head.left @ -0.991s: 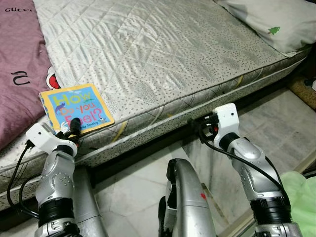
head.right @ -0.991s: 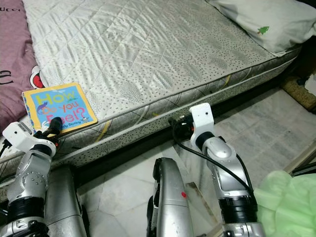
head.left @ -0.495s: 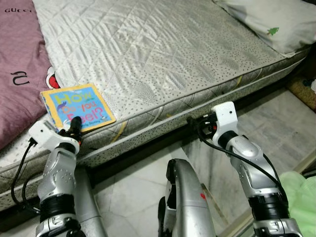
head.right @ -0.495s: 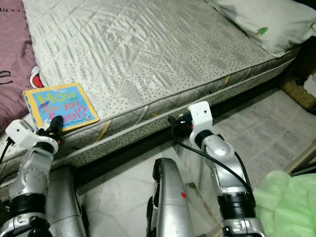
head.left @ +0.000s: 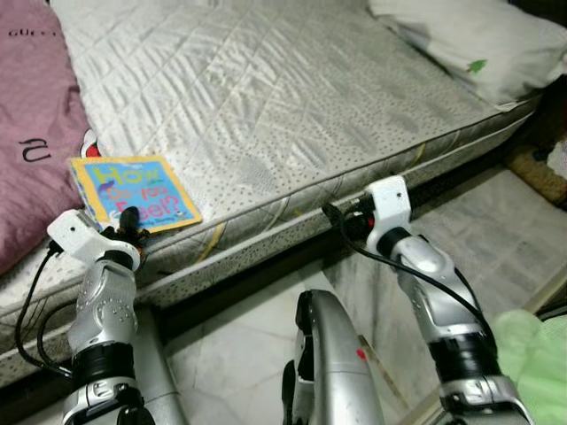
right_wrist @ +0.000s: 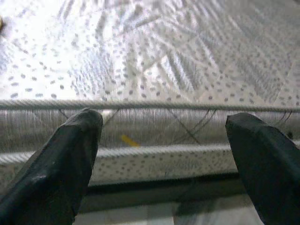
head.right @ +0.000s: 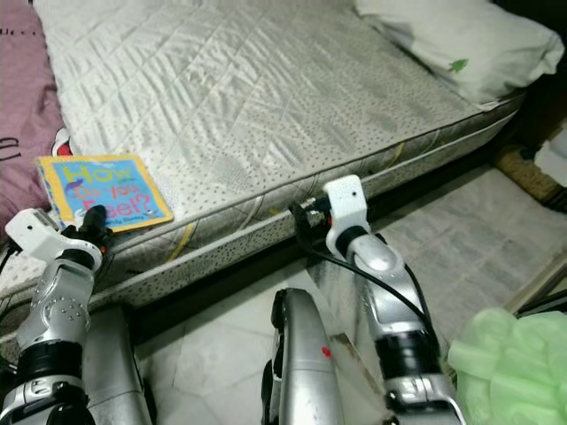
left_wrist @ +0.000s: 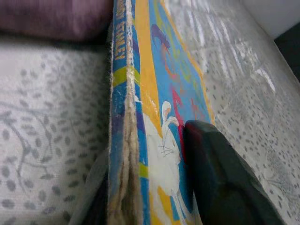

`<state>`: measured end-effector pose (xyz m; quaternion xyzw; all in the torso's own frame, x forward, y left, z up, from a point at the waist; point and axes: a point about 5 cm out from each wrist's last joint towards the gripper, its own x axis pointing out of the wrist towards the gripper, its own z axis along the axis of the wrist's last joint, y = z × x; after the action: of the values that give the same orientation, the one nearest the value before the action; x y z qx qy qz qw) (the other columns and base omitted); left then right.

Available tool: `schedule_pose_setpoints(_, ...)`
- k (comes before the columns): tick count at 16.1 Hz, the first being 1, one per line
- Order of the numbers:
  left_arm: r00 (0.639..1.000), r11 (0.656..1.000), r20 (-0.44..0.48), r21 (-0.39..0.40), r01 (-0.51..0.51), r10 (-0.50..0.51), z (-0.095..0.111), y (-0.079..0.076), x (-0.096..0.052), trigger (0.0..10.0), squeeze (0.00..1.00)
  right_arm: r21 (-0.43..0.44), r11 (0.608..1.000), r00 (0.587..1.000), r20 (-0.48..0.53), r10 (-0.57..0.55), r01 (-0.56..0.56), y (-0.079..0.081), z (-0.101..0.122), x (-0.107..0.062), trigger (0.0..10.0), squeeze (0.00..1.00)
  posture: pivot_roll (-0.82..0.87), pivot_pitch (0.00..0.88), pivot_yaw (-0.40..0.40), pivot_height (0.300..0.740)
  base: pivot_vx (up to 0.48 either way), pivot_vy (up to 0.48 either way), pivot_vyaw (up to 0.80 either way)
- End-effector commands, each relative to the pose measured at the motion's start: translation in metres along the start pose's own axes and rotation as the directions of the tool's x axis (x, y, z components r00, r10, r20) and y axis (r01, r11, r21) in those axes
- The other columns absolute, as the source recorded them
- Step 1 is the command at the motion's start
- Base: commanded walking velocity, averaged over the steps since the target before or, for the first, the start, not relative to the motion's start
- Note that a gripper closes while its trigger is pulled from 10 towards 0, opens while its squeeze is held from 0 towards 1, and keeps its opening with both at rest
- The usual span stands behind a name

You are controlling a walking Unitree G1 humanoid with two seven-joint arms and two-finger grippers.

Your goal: Clean up the room

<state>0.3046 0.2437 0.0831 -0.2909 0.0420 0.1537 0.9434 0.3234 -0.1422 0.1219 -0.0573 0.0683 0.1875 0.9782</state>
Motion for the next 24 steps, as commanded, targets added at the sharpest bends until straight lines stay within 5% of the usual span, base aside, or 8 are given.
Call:
schedule_pose_setpoints(1,1.000,0.999,0.025,0.040,-0.019,0.018,0.003,-0.001,0.000,0.0,0.00,-0.002,1.000,1.000,0.001,-0.012,0.012,-0.002,0.000,0.003,10.0,0.00,-0.14,0.023,-0.132,0.503,0.000,0.000,0.00)
schedule_pose_setpoints(10,0.975,0.969,0.210,0.248,0.013,-0.067,0.020,-0.030,-0.021,0.0,0.00,0.069,0.997,0.998,0.060,0.025,-0.029,0.025,0.004,0.028,10.0,0.00,-0.05,0.000,-0.096,0.503,0.000,0.000,0.00)
schedule_pose_setpoints(11,0.960,0.934,0.246,0.356,0.038,-0.133,0.027,-0.038,-0.033,0.0,0.00,0.104,0.994,0.998,0.058,0.024,-0.029,0.032,-0.001,0.030,10.0,0.00,-0.03,0.000,-0.062,0.503,0.000,0.000,0.00)
schedule_pose_setpoints(20,0.954,0.809,0.207,0.585,0.058,-0.218,0.012,-0.035,-0.092,0.0,0.00,0.319,0.946,0.993,0.113,0.018,-0.053,0.059,-0.005,0.030,10.0,0.00,-0.01,0.000,0.005,0.503,0.000,0.000,0.00)
schedule_pose_setpoints(21,0.953,0.787,0.210,0.616,0.047,-0.221,0.009,-0.038,-0.096,1.8,0.00,0.331,0.942,0.992,0.129,0.011,-0.053,0.057,-0.002,0.031,10.0,0.00,0.00,0.000,0.001,0.503,0.000,0.000,0.00)
schedule_pose_setpoints(22,0.953,0.775,0.205,0.630,0.046,-0.223,0.006,-0.040,-0.099,8.4,0.00,0.351,0.935,0.989,0.146,0.001,-0.053,0.055,0.001,0.031,10.0,0.00,0.00,0.000,-0.001,0.503,0.000,0.000,0.00)
schedule_pose_setpoints(23,0.950,0.777,0.201,0.626,0.064,-0.239,0.005,-0.044,-0.101,10.0,0.00,0.372,0.927,0.989,0.149,-0.010,-0.047,0.054,0.003,0.032,10.0,0.00,0.00,0.000,-0.003,0.512,0.000,0.000,0.00)
schedule_pose_setpoints(24,0.949,0.767,0.198,0.639,0.064,-0.245,0.003,-0.046,-0.102,10.0,0.00,0.372,0.926,0.987,0.161,-0.002,-0.059,0.054,0.006,0.033,10.0,0.00,0.01,0.000,-0.008,0.526,0.000,0.000,0.00)
